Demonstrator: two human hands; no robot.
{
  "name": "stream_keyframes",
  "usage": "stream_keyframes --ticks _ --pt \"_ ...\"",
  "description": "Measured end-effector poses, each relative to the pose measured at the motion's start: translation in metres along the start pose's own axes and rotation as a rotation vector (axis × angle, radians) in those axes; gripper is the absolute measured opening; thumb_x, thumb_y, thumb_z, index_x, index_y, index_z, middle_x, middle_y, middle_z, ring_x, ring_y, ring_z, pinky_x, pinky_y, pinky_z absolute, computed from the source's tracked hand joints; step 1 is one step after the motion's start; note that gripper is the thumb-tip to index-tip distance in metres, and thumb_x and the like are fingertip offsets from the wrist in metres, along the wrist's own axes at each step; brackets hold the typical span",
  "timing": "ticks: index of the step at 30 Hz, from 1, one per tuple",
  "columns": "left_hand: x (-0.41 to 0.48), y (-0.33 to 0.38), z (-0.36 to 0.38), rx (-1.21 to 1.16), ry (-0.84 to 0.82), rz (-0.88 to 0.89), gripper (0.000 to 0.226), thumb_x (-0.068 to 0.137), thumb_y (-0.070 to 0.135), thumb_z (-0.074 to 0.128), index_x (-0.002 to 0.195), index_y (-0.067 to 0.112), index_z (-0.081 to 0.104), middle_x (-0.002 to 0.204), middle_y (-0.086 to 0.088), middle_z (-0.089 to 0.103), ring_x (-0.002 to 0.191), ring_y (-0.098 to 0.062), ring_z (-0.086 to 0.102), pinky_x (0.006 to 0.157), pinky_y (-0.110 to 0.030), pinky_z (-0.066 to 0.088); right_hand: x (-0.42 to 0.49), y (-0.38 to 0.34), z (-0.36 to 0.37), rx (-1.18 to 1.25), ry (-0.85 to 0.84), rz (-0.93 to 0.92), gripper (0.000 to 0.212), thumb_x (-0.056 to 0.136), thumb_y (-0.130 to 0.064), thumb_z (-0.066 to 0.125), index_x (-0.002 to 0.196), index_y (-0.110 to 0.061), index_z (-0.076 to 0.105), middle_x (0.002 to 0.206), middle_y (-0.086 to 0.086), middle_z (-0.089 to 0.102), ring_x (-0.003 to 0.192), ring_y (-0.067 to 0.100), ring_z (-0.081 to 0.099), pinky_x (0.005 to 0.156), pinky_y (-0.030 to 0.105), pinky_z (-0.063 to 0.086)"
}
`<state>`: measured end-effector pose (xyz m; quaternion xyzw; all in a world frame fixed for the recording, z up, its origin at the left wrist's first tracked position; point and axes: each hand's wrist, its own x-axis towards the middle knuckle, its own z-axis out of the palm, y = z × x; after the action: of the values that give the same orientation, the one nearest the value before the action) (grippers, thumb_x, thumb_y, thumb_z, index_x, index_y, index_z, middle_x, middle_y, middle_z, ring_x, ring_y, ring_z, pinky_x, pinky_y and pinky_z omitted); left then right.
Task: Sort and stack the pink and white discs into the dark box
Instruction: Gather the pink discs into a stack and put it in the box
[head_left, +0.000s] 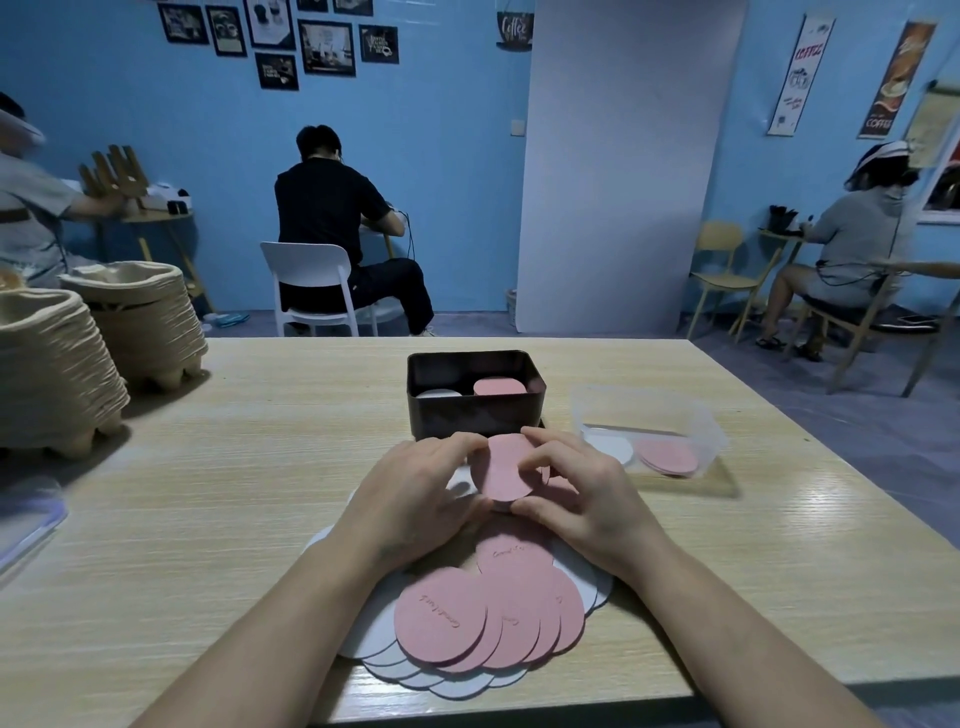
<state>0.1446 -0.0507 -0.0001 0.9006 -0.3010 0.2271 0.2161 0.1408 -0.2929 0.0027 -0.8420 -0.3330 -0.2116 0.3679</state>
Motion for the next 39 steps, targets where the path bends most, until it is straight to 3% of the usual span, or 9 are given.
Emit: stream_keyframes --ticks 3,9,12,17,20,26,30,33,39 --pt "0.0 0.001 0.001 -0.001 -0.008 -0.009 0.046 0.082 0.049 0.069 0.12 0.029 0.051 0.104 0.01 0.069 0.097 -0.021 0.065 0.076 -0.042 0.053 0.0 0.002 0.002 0.01 -0.029 -0.005 0.029 0.08 -0.024 0.086 0.096 -0.016 0.064 0.124 0.002 0.065 0.137 0.006 0.047 0.092 0.025 0.054" --pt "-0.002 0.003 0.0 0.003 -0.007 -0.001 0.05 0.083 0.06 0.054 0.123 0.03 0.052 0.106 0.016 0.066 0.094 -0.016 0.063 0.07 -0.038 0.056 0.0 0.005 0.002 0.024 -0.05 0.023 0.031 0.078 -0.029 0.088 0.099 -0.02 0.066 0.139 0.003 0.059 0.136 0.01 0.05 0.091 0.022 0.054" --pt "-0.002 0.005 -0.001 0.021 -0.006 0.027 0.045 0.084 0.057 0.058 0.119 0.029 0.053 0.102 0.016 0.065 0.09 -0.017 0.062 0.069 -0.039 0.054 -0.002 0.005 0.003 -0.005 -0.067 0.037 0.031 0.078 -0.035 0.086 0.098 -0.024 0.065 0.146 0.001 0.054 0.138 0.006 0.047 0.089 0.031 0.058" --pt "0.0 0.011 -0.003 0.069 0.045 0.082 0.044 0.082 0.052 0.061 0.115 0.023 0.058 0.093 0.015 0.065 0.081 -0.017 0.063 0.064 -0.037 0.052 0.0 0.003 0.002 -0.087 -0.062 -0.013 0.033 0.079 -0.044 0.083 0.095 -0.023 0.064 0.136 0.001 0.062 0.135 0.006 0.05 0.095 0.036 0.053" --pt "0.001 0.014 -0.005 0.128 0.009 0.078 0.045 0.082 0.052 0.057 0.116 0.023 0.058 0.089 0.009 0.069 0.081 -0.022 0.065 0.066 -0.039 0.052 0.0 0.001 0.002 -0.118 -0.065 -0.015 0.034 0.078 -0.047 0.082 0.093 -0.023 0.063 0.131 0.0 0.063 0.13 0.01 0.054 0.097 0.035 0.051" --pt "0.003 0.018 -0.016 0.284 -0.103 0.115 0.054 0.088 0.055 0.047 0.131 0.023 0.053 0.112 0.008 0.069 0.097 -0.018 0.063 0.083 -0.038 0.049 0.0 0.001 0.0 -0.109 -0.038 0.002 0.036 0.076 -0.047 0.083 0.093 -0.021 0.066 0.126 -0.001 0.065 0.116 0.01 0.061 0.09 0.032 0.053" --pt "0.003 0.012 -0.019 0.336 -0.051 0.09 0.034 0.092 0.045 0.045 0.117 0.026 0.058 0.109 0.009 0.066 0.092 -0.019 0.062 0.081 -0.038 0.046 -0.001 -0.002 -0.005 -0.05 -0.008 0.024 0.034 0.076 -0.045 0.084 0.092 -0.02 0.068 0.122 -0.004 0.064 0.113 0.008 0.062 0.08 0.028 0.056" --pt "0.005 0.008 -0.022 0.388 0.045 0.072 0.022 0.094 0.035 0.047 0.101 0.021 0.063 0.093 0.005 0.065 0.08 -0.023 0.062 0.073 -0.039 0.046 -0.003 -0.007 -0.008 -0.038 -0.023 0.027 0.033 0.076 -0.042 0.086 0.092 -0.02 0.068 0.12 -0.003 0.065 0.121 0.006 0.059 0.086 0.02 0.052" --pt "-0.023 0.009 -0.041 0.139 -0.019 -0.03 0.027 0.096 0.043 0.044 0.104 0.025 0.062 0.098 0.01 0.067 0.087 -0.02 0.062 0.077 -0.038 0.048 -0.02 -0.03 -0.018 -0.046 -0.039 0.07 0.031 0.076 -0.043 0.085 0.091 -0.021 0.068 0.116 -0.009 0.066 0.121 -0.004 0.054 0.09 0.012 0.044"
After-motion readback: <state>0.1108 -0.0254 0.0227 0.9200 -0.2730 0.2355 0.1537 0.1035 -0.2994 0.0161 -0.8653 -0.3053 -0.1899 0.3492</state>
